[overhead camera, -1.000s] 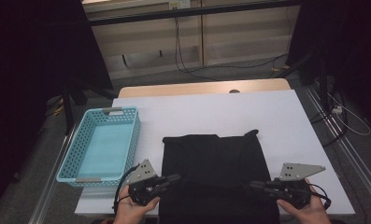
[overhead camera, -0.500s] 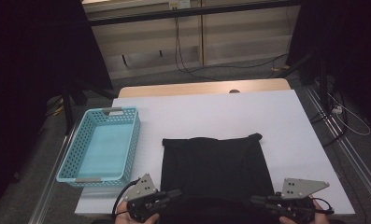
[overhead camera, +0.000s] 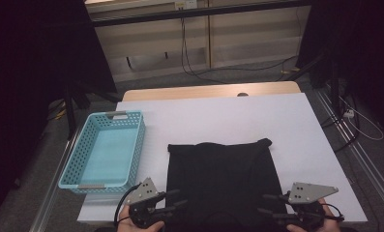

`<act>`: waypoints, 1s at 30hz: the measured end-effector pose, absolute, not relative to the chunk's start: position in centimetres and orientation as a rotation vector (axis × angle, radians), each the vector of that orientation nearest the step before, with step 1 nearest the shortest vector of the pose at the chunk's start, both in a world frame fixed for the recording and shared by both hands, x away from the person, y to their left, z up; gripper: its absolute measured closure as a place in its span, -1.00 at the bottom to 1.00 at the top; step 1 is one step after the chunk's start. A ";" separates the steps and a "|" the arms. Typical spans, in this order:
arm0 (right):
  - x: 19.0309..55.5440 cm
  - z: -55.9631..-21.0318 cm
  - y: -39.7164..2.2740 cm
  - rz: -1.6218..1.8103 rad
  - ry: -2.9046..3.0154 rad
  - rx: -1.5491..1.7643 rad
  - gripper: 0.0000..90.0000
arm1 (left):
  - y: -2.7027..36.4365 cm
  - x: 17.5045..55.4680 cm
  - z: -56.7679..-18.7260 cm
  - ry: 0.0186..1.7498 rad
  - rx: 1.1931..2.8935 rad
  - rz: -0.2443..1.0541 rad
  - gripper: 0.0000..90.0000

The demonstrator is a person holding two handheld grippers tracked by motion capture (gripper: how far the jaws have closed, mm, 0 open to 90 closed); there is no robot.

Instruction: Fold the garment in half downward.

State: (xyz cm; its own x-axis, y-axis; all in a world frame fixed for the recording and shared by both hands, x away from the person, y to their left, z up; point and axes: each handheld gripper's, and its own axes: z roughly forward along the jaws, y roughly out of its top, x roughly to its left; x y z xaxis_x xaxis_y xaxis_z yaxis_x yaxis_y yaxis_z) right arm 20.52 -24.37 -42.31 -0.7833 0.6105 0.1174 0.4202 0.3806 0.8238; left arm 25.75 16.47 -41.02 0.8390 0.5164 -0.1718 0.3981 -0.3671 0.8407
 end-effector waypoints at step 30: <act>38.9 -42.2 -29.1 1.057 2.122 1.316 0.49 | 12.6 40.4 -43.2 0.842 2.027 0.371 -0.46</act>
